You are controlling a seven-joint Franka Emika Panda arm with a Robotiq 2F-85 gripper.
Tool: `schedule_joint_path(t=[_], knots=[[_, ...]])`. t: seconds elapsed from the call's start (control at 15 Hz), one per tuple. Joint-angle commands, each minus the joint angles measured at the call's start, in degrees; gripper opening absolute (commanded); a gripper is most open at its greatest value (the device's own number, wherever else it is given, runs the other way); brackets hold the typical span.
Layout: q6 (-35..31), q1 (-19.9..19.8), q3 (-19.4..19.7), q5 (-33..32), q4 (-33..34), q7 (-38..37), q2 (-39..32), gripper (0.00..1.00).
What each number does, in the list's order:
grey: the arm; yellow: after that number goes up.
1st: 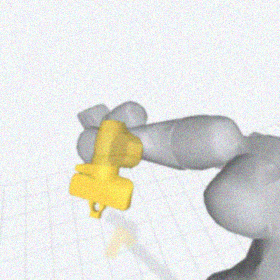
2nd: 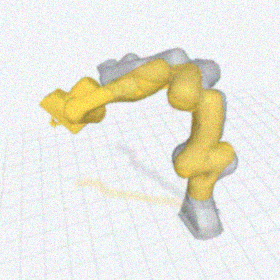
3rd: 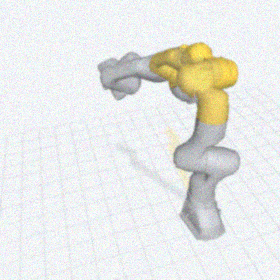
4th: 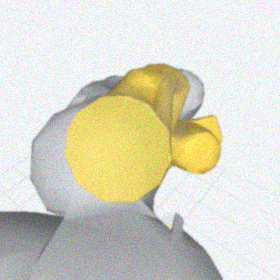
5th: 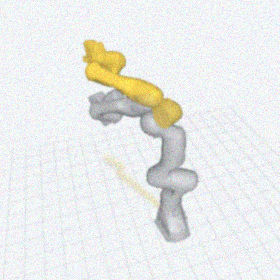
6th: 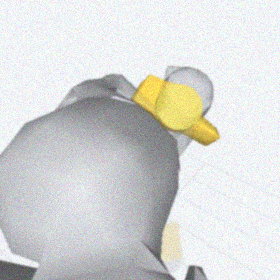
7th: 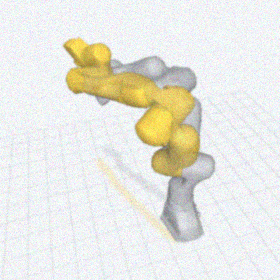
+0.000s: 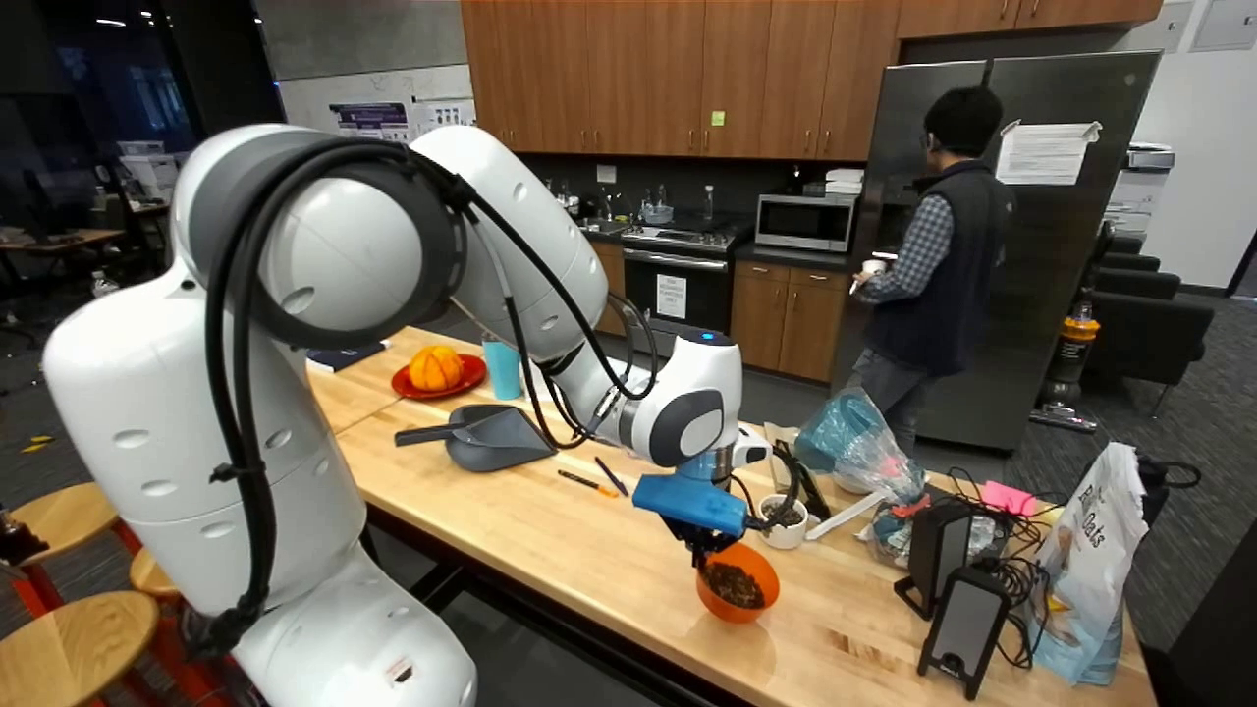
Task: Move the orange bowl to the right
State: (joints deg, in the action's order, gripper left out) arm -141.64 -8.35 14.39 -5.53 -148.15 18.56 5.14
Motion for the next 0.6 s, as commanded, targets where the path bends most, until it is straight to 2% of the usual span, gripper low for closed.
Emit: schedule_joint_path(t=[0.0, 0.33, 0.53], knots=[[3.56, -1.49, -1.29, -4.18, 4.26, -3.93, -2.65, 0.01], [2.89, -1.04, -2.17, -5.98, 6.73, -4.43, -4.32, 0.01], [2.22, -1.05, -2.66, -4.45, 5.9, -3.24, -3.91, 0.04]])
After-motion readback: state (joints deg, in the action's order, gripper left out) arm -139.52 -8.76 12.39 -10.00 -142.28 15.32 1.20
